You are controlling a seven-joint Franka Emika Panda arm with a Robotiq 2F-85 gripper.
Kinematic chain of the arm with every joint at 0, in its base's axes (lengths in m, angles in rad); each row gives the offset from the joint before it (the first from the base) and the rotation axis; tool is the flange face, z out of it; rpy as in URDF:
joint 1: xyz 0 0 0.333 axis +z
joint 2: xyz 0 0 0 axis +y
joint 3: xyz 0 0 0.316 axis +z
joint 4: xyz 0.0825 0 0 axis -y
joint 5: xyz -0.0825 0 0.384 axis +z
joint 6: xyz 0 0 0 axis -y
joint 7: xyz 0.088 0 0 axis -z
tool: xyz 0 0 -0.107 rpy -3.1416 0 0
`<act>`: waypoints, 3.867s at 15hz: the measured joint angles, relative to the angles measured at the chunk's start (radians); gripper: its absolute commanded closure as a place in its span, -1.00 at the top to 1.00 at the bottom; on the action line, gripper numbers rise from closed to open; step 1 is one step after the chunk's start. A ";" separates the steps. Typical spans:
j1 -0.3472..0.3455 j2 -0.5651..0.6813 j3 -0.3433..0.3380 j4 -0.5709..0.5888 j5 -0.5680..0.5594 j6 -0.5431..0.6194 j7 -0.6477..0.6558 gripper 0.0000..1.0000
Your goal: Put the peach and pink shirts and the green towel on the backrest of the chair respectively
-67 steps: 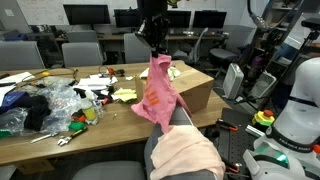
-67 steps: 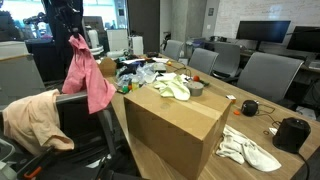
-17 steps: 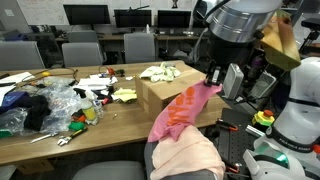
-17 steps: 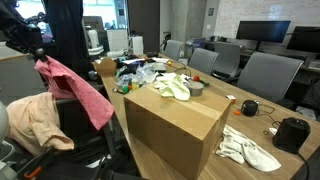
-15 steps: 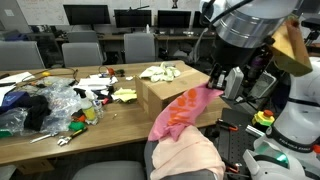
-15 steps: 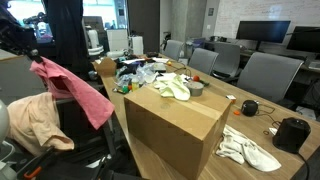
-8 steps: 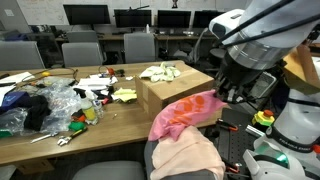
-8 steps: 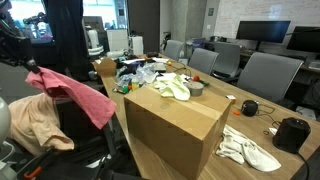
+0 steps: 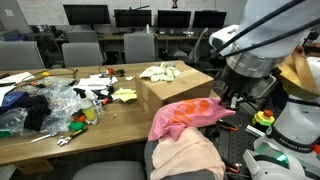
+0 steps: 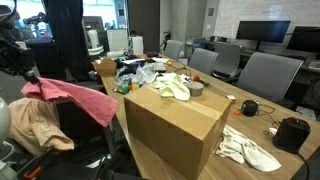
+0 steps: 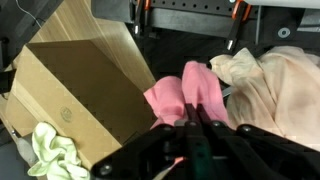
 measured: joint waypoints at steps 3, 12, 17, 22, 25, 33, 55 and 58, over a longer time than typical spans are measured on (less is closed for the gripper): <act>0.000 0.001 -0.004 -0.010 0.028 -0.001 -0.009 -0.98; -0.001 0.038 -0.013 -0.018 0.074 -0.020 -0.037 -0.44; -0.005 0.081 -0.020 -0.017 0.079 -0.040 -0.040 0.18; -0.005 0.108 -0.041 -0.014 0.080 -0.045 -0.040 0.93; -0.011 0.112 -0.062 -0.010 0.080 -0.045 -0.040 1.00; -0.145 0.079 -0.210 0.031 0.075 -0.044 -0.097 1.00; -0.311 0.655 -0.383 0.775 0.077 -0.102 -0.197 1.00; -0.324 0.704 -0.415 0.844 0.139 -0.162 -0.209 1.00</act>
